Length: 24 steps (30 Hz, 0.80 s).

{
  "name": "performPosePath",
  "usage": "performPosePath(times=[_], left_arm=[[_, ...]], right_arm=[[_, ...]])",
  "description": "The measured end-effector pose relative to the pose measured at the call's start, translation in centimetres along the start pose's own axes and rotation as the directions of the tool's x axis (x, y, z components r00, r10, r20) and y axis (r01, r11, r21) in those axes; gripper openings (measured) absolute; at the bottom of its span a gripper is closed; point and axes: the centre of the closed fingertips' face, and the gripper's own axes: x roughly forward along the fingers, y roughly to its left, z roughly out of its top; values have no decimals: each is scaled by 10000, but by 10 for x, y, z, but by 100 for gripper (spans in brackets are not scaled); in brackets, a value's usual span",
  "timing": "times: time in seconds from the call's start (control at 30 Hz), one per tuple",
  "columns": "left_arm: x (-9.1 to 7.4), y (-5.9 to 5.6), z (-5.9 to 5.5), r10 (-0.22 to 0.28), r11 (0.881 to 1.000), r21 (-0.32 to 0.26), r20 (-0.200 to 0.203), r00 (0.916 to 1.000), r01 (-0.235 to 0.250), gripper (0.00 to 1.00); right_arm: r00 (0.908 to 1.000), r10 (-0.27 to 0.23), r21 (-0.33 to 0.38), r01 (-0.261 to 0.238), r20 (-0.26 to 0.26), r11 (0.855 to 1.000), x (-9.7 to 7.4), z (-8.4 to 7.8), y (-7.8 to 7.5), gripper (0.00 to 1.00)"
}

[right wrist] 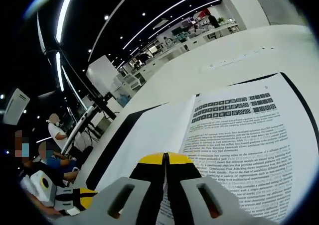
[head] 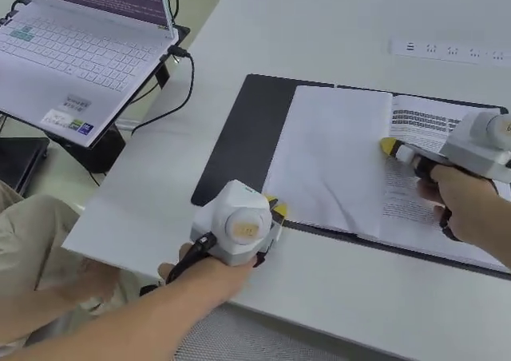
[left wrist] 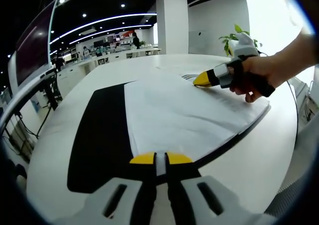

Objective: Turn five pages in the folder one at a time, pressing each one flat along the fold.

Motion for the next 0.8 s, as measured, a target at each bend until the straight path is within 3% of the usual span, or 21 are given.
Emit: performPosePath(times=[0.33,0.8], left_arm=[[-1,-1,1,-2,10000,55,8,10000,2,5],[-2,-2,2,30,10000,94,12,10000,-30,5]], right_arm=[[9989,307,-169,-313,-364,9994,-36,-37,37,0],[9967,459,-5,-460,-674,9989,-62,-71,45,0]])
